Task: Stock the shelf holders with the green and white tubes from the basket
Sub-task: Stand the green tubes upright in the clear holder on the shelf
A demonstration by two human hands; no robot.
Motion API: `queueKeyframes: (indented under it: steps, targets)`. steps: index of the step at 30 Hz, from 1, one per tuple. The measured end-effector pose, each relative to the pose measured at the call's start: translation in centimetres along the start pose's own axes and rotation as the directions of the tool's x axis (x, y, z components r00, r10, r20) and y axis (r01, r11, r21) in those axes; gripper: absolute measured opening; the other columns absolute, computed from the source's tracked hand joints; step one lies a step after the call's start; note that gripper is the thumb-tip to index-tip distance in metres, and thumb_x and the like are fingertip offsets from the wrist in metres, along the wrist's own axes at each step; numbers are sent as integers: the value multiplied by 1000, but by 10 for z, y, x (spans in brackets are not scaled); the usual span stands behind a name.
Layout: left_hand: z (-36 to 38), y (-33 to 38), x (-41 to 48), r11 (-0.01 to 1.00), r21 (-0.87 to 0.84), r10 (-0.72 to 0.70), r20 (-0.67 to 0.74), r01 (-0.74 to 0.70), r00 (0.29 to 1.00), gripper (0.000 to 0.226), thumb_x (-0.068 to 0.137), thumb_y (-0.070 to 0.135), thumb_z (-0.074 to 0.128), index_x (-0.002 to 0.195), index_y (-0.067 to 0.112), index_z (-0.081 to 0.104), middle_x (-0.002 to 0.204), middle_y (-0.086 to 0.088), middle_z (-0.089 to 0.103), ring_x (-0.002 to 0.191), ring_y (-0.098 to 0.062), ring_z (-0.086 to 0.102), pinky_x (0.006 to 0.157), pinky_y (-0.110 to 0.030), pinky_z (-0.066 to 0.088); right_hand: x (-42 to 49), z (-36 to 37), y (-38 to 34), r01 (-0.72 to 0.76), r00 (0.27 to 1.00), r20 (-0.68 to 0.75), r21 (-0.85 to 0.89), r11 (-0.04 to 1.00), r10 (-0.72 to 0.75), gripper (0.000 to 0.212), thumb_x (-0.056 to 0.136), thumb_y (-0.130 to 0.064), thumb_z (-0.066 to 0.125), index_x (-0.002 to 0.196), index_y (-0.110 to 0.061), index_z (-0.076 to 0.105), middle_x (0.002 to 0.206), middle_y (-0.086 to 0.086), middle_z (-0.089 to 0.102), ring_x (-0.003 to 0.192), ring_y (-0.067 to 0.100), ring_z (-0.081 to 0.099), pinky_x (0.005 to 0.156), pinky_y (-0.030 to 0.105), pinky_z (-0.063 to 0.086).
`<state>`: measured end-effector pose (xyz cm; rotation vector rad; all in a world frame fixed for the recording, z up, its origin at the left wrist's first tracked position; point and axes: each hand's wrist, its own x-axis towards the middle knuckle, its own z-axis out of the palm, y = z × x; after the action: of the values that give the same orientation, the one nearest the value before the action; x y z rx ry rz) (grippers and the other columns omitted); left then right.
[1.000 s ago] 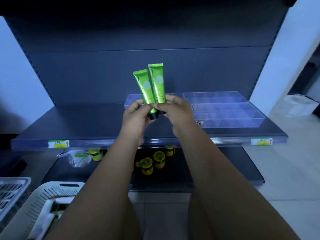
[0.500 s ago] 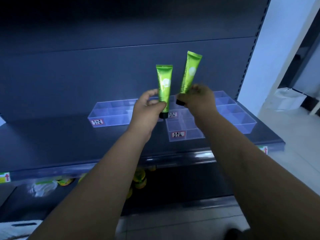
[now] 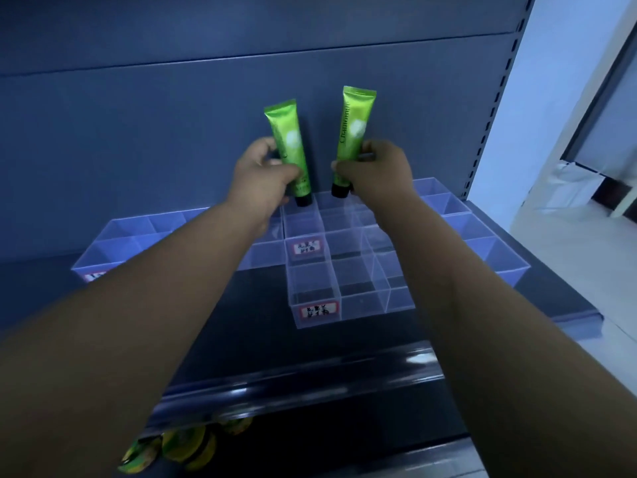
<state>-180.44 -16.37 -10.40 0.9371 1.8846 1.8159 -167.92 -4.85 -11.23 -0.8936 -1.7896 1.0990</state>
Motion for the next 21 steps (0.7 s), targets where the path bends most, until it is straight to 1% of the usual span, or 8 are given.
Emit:
queueKeyframes:
  steps: [2, 5, 7, 9, 12, 14, 17, 21]
  targets:
    - [3, -9, 12, 998, 60, 26, -6, -25, 1000, 26, 89, -1, 64, 89, 25, 59, 86, -4, 64, 77, -18, 63, 66, -29, 54, 10, -1, 3, 12, 1000, -18, -37, 999, -12, 25, 77, -25, 80, 94, -11, 68, 76, -5, 65, 71, 15, 62, 61, 30, 48]
    - [4, -24, 25, 995, 103, 20, -12, -19, 1000, 21, 91, 2, 67, 86, 22, 61, 91, -10, 63, 82, -21, 61, 71, -32, 51, 19, 5, 7, 15, 1000, -15, -106, 994, -17, 25, 78, -27, 80, 92, -10, 68, 72, -6, 61, 65, 8, 56, 53, 23, 39]
    - [4, -28, 34, 996, 88, 27, -21, -25, 999, 21, 91, 4, 71, 83, 20, 62, 86, -9, 64, 82, -22, 63, 74, -34, 54, 23, 10, 10, 25, 1000, 3, -158, 987, -25, 24, 79, -28, 80, 89, -10, 68, 71, -8, 60, 60, 3, 53, 44, 17, 35]
    - [1, -30, 42, 996, 82, 43, -19, -42, 999, 20, 90, 2, 73, 82, 19, 65, 80, -4, 65, 80, -21, 66, 75, -35, 57, 26, 15, 12, 40, 999, 4, -188, 981, -40, 25, 79, -26, 80, 95, -11, 69, 74, -9, 61, 62, 3, 55, 44, 13, 34]
    - [-2, -31, 51, 988, 135, 72, 7, -72, 997, 25, 88, -4, 74, 84, 19, 65, 72, 6, 66, 69, -7, 65, 66, -23, 54, 30, 22, 17, 37, 999, -28, -199, 979, -43, 32, 78, -25, 80, 105, -13, 66, 89, -6, 65, 83, 15, 61, 65, 23, 44]
    - [-2, -37, 57, 976, 194, 101, 25, -104, 995, 28, 84, -6, 76, 85, 19, 62, 76, -2, 64, 70, -12, 62, 71, -26, 53, 33, 26, 21, 20, 999, -33, -220, 975, -28, 26, 78, -27, 76, 96, -12, 66, 86, -3, 66, 81, 18, 60, 62, 26, 42]
    - [-2, -49, 60, 967, 229, 109, 14, -109, 994, 33, 80, -8, 78, 84, 20, 59, 72, -4, 56, 69, -15, 55, 71, -28, 51, 37, 31, 25, 24, 1000, -9, -287, 957, -28, 16, 81, -21, 66, 73, -13, 55, 62, 1, 52, 62, 20, 48, 49, 26, 33]
    - [0, -66, 59, 976, 201, 83, 19, -85, 996, 39, 82, -11, 75, 75, 18, 51, 71, -4, 51, 65, -11, 48, 60, -20, 45, 42, 34, 31, 82, 996, 69, -353, 932, -61, 20, 85, -20, 66, 77, -3, 59, 64, 6, 50, 66, 26, 48, 51, 28, 32]
